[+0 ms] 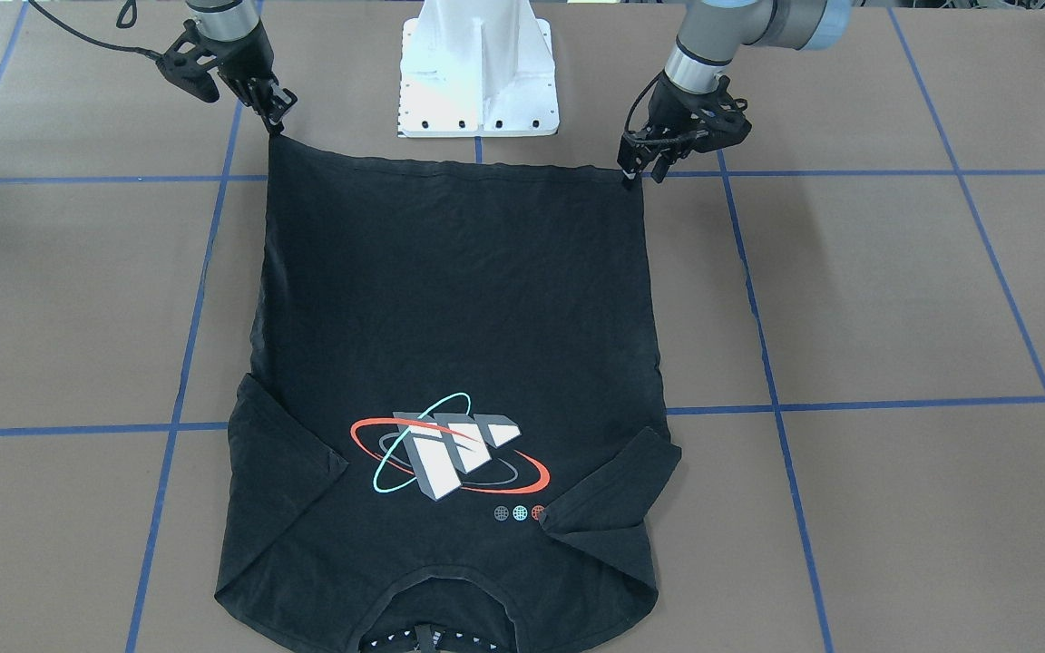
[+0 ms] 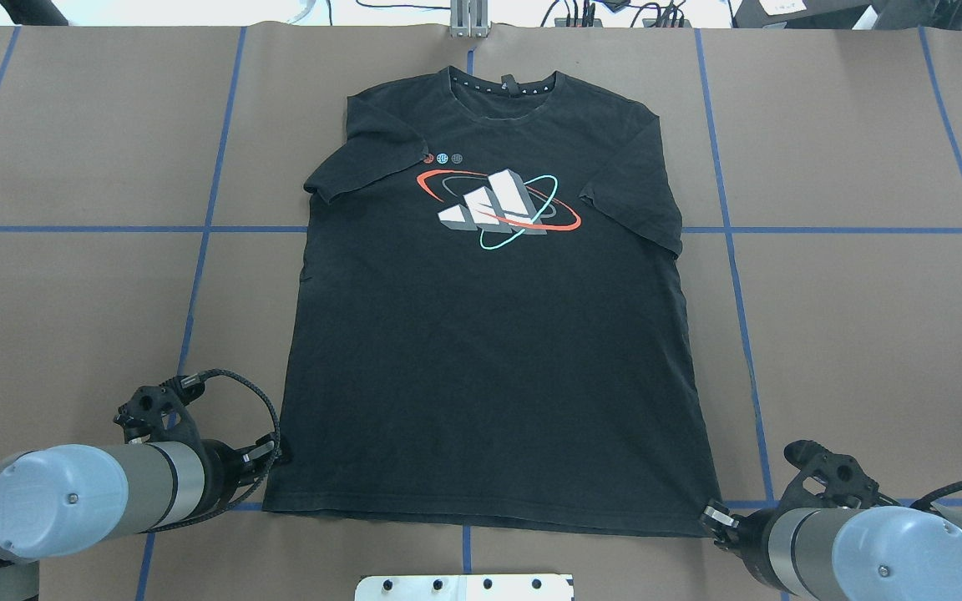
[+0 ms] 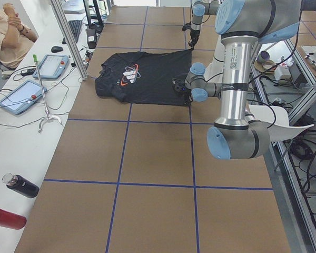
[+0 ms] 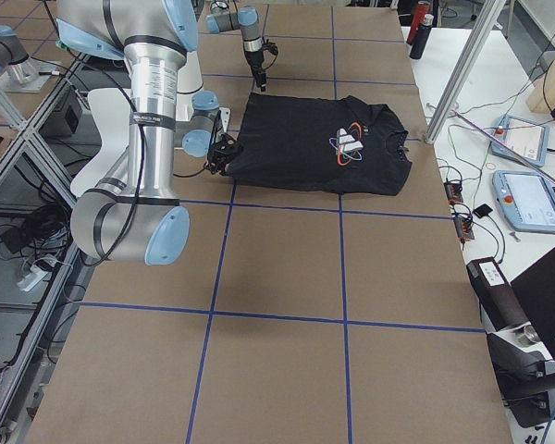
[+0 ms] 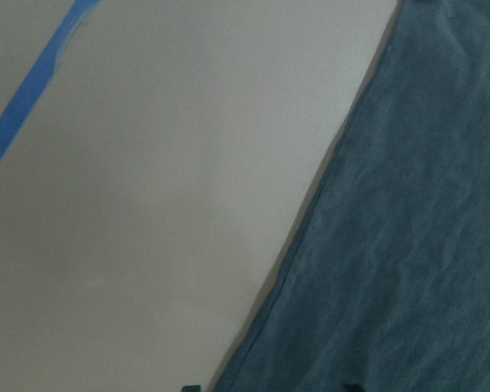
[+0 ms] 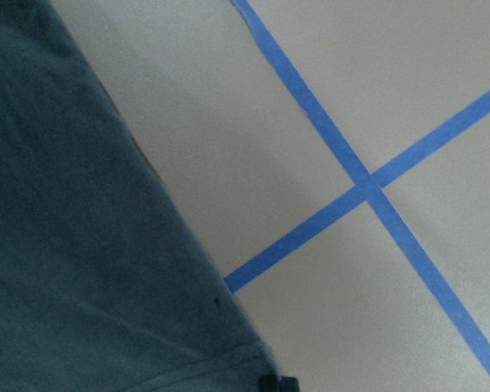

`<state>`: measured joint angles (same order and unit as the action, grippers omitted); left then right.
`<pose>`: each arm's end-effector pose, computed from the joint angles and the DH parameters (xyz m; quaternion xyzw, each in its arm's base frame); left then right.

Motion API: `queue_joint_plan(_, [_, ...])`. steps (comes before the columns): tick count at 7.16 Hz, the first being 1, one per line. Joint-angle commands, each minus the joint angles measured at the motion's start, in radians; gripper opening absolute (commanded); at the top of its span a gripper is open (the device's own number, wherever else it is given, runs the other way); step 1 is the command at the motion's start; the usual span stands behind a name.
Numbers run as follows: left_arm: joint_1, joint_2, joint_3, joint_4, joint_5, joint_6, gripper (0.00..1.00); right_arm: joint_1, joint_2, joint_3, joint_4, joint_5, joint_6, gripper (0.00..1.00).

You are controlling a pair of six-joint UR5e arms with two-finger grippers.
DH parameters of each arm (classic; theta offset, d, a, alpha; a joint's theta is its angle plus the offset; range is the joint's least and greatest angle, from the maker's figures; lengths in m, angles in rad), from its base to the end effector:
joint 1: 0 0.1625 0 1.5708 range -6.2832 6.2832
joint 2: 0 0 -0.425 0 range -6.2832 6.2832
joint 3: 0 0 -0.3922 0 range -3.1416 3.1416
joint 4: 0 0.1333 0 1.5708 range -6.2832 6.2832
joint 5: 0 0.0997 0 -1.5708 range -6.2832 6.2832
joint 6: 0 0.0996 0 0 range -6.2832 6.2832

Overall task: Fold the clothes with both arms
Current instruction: 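Move both grippers to the hem corners nearest the robot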

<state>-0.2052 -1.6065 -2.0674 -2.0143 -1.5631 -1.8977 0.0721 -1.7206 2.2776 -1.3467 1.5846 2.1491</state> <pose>0.4538 -0.2314 0.3614 -0.0251 0.4681 -0.2340 0.8518 -0.3998 -0.1611 0.3759 -0.1015 -0.3670 0.2929 0.8771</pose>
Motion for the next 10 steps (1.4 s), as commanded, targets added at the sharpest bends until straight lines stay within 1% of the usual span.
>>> queue_joint_plan(1, [0.029, 0.002, 0.007, 0.006, 0.000, -0.003, 0.60, -0.002, -0.001, 0.000, 0.000, 0.000, 0.000, 0.00])
queue_joint_plan(4, [0.044, 0.000, 0.021, 0.006, 0.000, -0.004, 0.56, -0.002, 0.001, 0.000, 0.001, 0.000, 0.000, 0.00])
queue_joint_plan(8, [0.059, 0.002, 0.023, 0.008, -0.005, -0.004, 0.54, -0.002, 0.003, 0.000, 0.001, 0.000, 0.000, 0.00])
queue_joint_plan(10, [0.067, 0.002, 0.026, 0.008, -0.005, -0.004, 0.51, -0.002, 0.003, 0.000, 0.001, 0.000, 0.000, 0.00])
